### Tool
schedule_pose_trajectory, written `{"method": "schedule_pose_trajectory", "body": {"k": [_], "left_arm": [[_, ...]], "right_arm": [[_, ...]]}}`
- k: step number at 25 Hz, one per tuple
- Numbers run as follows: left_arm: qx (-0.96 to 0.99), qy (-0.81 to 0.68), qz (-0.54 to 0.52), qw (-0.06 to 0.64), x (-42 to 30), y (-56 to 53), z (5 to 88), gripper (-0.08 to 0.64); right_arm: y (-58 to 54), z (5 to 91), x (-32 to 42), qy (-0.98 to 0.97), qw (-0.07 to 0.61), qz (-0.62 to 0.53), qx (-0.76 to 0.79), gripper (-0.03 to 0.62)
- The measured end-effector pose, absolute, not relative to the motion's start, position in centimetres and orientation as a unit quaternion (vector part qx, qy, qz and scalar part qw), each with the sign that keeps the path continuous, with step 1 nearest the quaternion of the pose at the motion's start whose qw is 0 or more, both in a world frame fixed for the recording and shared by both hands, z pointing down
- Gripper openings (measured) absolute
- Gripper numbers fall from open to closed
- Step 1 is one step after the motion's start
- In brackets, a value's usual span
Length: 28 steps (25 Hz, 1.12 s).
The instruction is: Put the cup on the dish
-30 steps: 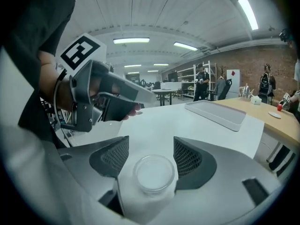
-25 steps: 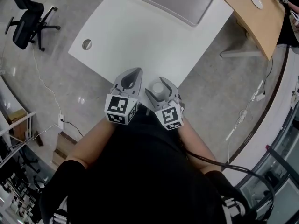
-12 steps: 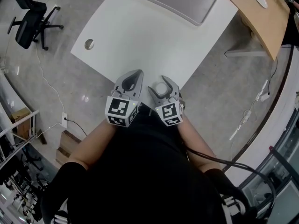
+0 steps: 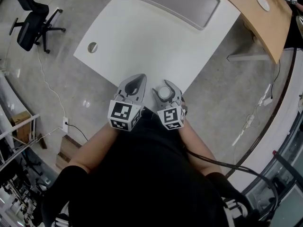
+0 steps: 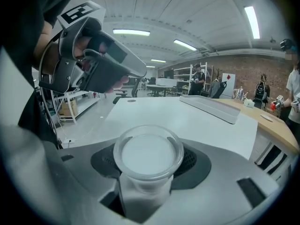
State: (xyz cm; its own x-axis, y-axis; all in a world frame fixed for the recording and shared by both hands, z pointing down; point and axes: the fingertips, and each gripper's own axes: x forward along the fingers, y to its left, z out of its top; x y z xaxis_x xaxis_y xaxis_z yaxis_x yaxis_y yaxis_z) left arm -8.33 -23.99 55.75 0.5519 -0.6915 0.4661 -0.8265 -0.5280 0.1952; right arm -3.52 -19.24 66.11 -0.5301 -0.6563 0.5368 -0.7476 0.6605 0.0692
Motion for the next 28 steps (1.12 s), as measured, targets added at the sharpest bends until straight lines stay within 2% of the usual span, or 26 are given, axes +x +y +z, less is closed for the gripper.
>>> {"method": "schedule_pose_trajectory", "body": {"k": [7,22,28], "left_arm": [[0.864,-0.441,0.154,0.187,-8.5,-24.3,53.8,0.006],[0.889,-0.428,0.089,0.137,-9.1,-26.1,44.8,0.006],[0.894,-0.417,0.071,0.145,-9.5,-26.2,41.0,0.006]], "right_arm": [[-19.7,63.1,-3.8,-0.872,0.254,0.094,0.408,0.247],[-23.2,49.0,-5.0,-0.866,0.199,0.098,0.448,0.249],[-23.3,44.4,-5.9,-0.863,0.193,0.105,0.455,0.247]]}}
